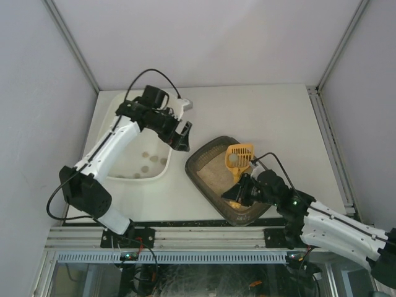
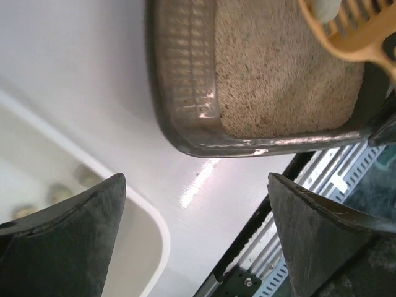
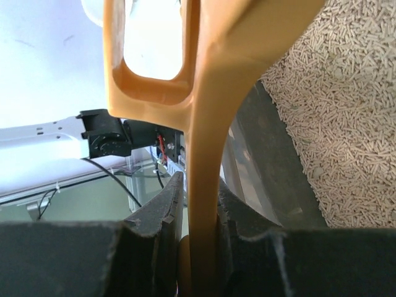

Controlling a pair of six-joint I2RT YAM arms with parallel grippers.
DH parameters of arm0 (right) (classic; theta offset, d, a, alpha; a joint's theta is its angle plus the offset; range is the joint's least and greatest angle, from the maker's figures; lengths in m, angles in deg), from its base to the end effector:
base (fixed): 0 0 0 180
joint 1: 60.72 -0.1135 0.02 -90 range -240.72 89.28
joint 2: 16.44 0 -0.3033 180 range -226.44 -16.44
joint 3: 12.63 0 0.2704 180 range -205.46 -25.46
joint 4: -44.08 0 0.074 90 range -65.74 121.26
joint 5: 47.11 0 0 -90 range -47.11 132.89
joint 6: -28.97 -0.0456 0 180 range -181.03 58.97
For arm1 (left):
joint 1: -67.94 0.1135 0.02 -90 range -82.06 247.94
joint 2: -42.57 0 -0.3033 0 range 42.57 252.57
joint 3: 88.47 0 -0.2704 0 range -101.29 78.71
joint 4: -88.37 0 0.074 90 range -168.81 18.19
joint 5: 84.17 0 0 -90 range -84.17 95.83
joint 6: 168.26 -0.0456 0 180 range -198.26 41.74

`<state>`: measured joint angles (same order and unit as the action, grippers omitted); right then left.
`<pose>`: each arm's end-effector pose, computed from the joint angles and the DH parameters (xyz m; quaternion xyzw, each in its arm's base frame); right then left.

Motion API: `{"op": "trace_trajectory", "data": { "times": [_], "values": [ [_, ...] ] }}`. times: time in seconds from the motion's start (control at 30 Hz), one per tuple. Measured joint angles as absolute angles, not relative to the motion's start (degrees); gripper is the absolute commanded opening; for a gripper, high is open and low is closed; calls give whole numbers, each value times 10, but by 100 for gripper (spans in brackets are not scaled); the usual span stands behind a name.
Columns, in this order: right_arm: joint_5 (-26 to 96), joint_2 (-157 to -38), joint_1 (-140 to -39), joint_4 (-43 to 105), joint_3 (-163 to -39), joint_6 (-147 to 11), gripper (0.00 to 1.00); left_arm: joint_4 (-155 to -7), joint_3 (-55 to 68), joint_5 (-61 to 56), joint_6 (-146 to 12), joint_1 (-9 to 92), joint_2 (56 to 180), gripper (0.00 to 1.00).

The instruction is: Clean the litter box

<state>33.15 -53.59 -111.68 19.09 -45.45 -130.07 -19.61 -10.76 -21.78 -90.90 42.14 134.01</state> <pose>0.0895 0.1226 0.2180 0.0928 0.8560 0.4725 0.1882 0.3044 -0.1706 0.3674 0.3657 0.8686 -0.2573 0.2137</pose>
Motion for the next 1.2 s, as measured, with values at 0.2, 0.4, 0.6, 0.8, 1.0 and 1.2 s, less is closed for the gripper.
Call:
{"op": "trace_trajectory", "data": {
  "times": [0.2,0.4,0.6,0.8,1.0,1.2],
  "values": [
    [309,-725,-1114,194,-593,-1245,0,-179,-140,-245,-904,556,1292,100],
    [264,-942,-1111,177,-842,-1158,0,-178,-153,-255,-862,717,1275,100],
    [206,-1163,-1118,96,-1122,-1076,0,-183,-149,-236,-786,825,1275,100],
    [224,-1401,-1158,-106,-1483,-987,0,-201,-109,-178,-739,853,1265,100],
    [290,-1524,-1188,-269,-1672,-932,0,-213,-91,-149,-724,873,1252,100],
    [389,-1522,-1200,-344,-1634,-878,0,-228,-74,-140,-713,894,1251,100]
  ]
}}
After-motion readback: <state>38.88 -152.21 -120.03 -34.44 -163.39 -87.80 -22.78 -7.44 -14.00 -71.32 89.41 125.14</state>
